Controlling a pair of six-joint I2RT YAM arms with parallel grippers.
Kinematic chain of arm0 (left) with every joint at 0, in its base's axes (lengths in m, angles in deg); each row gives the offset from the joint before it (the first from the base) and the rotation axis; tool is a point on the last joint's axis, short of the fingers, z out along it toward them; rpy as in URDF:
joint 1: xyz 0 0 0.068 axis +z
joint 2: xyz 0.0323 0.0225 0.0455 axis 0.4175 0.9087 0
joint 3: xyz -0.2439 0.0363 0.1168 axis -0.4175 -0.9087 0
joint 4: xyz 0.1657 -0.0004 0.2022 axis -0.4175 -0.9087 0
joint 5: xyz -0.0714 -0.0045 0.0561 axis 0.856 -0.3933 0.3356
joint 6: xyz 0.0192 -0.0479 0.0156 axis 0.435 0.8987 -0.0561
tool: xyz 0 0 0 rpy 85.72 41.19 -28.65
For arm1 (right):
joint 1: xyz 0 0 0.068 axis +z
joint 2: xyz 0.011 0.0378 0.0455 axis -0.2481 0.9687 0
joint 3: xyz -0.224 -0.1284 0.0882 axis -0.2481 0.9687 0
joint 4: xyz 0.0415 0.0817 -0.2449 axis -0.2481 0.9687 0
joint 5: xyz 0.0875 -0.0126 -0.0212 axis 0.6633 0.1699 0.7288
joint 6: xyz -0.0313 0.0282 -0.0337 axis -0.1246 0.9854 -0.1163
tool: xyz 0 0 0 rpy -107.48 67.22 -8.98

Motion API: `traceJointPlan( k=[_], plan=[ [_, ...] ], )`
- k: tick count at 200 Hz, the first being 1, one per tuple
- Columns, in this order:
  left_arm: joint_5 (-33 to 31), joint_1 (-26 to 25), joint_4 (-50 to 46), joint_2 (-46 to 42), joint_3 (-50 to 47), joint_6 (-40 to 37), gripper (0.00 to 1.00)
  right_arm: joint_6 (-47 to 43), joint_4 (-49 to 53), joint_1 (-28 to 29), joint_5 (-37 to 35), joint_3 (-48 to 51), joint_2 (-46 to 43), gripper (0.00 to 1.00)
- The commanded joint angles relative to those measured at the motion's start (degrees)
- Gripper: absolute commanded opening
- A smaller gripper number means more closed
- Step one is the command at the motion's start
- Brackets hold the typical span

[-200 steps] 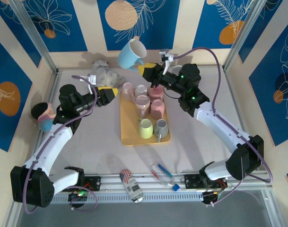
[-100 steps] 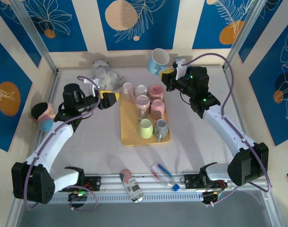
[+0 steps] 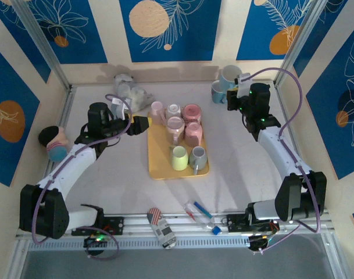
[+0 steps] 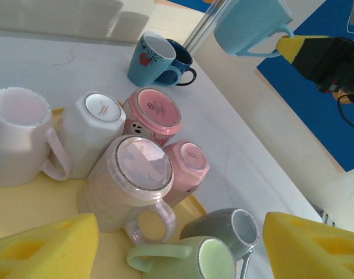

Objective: Turn the mug right side up

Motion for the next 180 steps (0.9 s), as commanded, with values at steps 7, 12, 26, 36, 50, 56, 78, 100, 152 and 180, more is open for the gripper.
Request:
traceJointPlan(
  k=[7, 12, 26, 36, 50, 56, 78, 100, 152, 180],
  plan=[
    [-0.41, -0.48, 0.57, 1.03, 1.05, -2.24, 0.75, 0.06, -7.69, -3.67, -5.33, 1.23, 2.66, 0.00],
    [-0.45, -0.48, 0.63, 1.21, 1.01, -2.44, 0.75, 0.25, -8.36, -4.36, -5.47, 1.48, 3.50, 0.00],
    [-0.55, -0.48, 0.65, 1.62, 0.96, -2.74, 0.75, 0.83, -9.27, -5.85, -6.74, 1.15, 6.07, 0.00],
    [-0.68, -0.57, 0.57, 1.90, 0.96, -2.97, 0.74, 0.89, -10.23, -6.81, -8.23, 0.75, 7.95, 0.00],
    [-0.86, -0.57, 0.44, 2.23, 0.86, -3.57, 0.74, 1.13, -12.14, -8.00, -9.84, 0.34, 10.08, 0.00],
    [-0.96, -0.58, 0.31, 2.44, 0.79, -3.79, 0.74, 1.28, -13.05, -8.57, -10.37, 0.17, 10.96, 0.00],
    [-1.07, -0.67, -0.11, 3.07, 0.85, -4.70, 0.75, 2.27, -15.02, -10.44, -12.18, -0.96, 13.81, 0.00],
    [-0.89, -0.73, -0.40, 3.86, 1.02, -5.51, 0.74, 3.63, -15.40, -12.43, -12.33, -2.56, 16.72, 0.00],
    [-0.37, -1.27, -0.25, 5.95, 2.17, -7.08, 0.74, 2.17, -23.64, -16.46, -0.32, -2.95, 23.12, 0.00],
    [-0.42, -1.39, 0.55, 6.55, 2.25, -7.35, 0.74, 1.64, -26.54, -17.60, 4.30, -4.52, 26.81, 0.00]
  ],
)
